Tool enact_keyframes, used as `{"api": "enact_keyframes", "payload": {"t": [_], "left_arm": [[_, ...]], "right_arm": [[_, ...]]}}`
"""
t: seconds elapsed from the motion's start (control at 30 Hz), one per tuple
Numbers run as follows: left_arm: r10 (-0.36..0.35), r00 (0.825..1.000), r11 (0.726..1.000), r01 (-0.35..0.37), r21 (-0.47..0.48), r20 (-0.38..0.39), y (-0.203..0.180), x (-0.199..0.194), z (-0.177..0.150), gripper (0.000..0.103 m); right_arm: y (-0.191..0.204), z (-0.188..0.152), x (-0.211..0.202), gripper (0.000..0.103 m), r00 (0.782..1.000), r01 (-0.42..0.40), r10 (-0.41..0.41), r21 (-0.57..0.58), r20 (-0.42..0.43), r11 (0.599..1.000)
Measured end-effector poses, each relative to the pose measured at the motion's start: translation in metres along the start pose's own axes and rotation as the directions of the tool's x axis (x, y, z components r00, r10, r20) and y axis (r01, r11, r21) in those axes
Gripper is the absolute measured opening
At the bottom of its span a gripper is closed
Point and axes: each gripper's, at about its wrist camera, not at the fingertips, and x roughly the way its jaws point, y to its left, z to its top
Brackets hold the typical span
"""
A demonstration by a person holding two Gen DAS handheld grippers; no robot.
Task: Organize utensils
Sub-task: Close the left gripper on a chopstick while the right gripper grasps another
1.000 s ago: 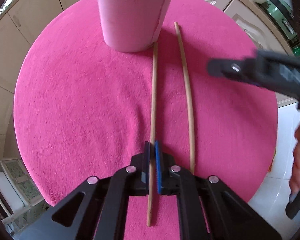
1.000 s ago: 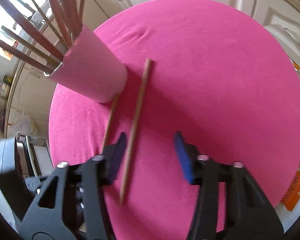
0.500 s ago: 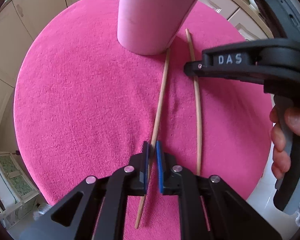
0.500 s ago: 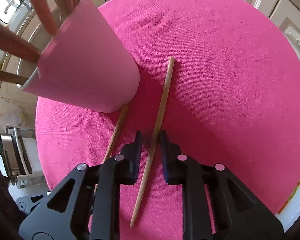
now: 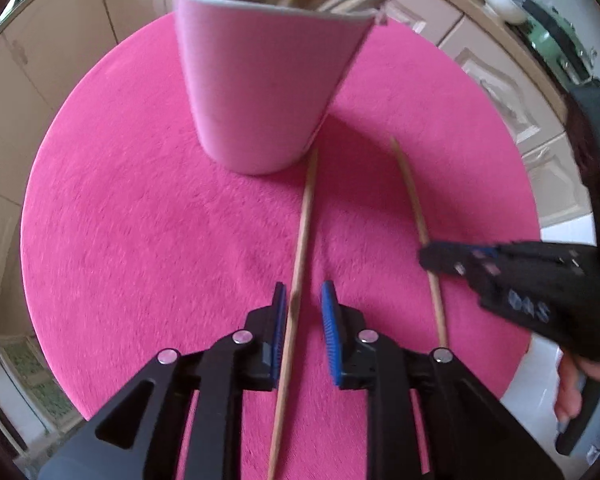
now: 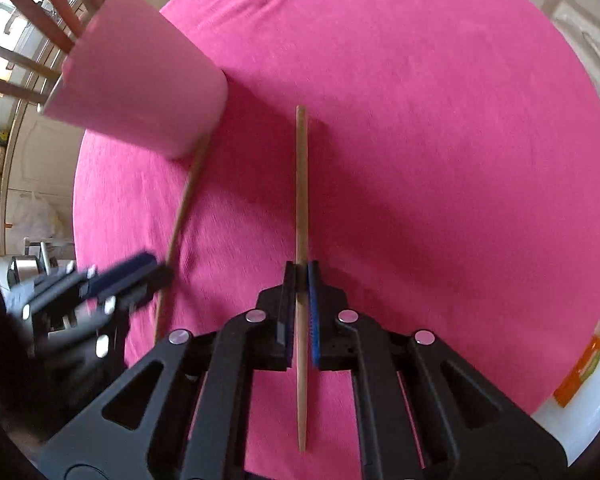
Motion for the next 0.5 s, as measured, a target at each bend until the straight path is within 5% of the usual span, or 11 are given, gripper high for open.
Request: {"api": "enact_keyframes", "payload": {"t": [0.27, 0.5], "left_arm": [[0.062, 0.997, 0.997, -0.06, 0.039, -0.047, -0.02, 0.012, 0.015, 0.008], [0.048, 0.998, 0.999, -0.048, -0.002, -0.034, -0.012, 0.002, 0.001, 0.005]], "right_arm": [[-0.01, -0.002, 0.0, 0.006, 1.0, -0.017, 0.017, 0.022, -0.017, 1.0], [-0.002, 0.01, 0.004, 0.006, 0.999, 0.001, 0.0, 0.008, -0.033, 1.0]]}}
